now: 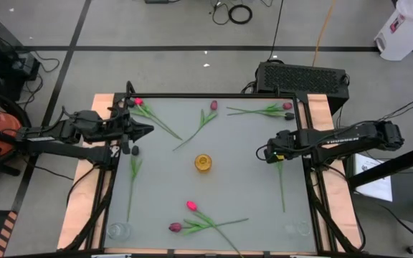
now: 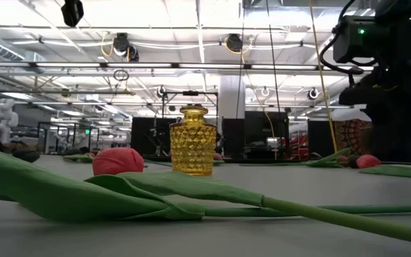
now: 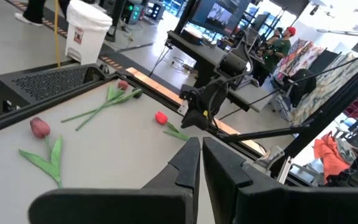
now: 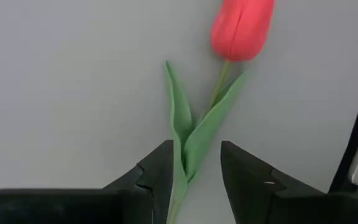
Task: Sort flowers into vase by color
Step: Put the middle right pink flower into the yellow vase
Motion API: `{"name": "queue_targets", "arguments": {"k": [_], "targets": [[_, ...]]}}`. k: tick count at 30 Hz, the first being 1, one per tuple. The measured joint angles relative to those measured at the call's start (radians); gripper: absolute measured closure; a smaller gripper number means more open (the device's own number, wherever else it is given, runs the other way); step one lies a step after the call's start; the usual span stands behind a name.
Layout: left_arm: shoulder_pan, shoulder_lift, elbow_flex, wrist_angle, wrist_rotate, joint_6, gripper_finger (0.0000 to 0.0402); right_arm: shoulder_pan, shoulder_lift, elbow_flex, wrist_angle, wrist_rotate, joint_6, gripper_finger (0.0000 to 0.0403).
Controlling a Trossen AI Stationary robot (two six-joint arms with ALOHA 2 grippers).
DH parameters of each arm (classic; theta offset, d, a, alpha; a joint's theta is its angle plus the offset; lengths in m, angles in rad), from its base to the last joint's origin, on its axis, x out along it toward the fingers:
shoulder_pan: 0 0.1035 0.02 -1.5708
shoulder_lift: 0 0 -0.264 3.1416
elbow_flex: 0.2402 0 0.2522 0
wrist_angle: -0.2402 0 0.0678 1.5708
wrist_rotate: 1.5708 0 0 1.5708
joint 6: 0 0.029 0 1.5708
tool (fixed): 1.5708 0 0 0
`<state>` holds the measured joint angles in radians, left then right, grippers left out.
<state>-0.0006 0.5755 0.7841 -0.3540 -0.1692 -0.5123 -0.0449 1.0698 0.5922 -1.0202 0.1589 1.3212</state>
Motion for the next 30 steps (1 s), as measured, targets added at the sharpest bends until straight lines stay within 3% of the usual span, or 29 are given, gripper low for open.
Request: {"name": "queue_targets", "arguments": {"k": [22, 26, 30], "targets": [[0.000, 0.000, 0.000, 0.000, 0.000, 0.000, 0.0375, -0.215, 0.000, -0.019, 0.028, 0.024, -0.155, 0.0277], [0.000, 0.000, 0.000, 0.000, 0.000, 0.000, 0.0375, -0.218, 0.000, -0.019, 0.029, -0.031, -0.157, 0.0277], [0.000, 0.000, 0.000, 0.000, 0.000, 0.000, 0.0375, -0.208, 0.000, -0.019, 0.047, -0.017, -0.157, 0.0277]]}}
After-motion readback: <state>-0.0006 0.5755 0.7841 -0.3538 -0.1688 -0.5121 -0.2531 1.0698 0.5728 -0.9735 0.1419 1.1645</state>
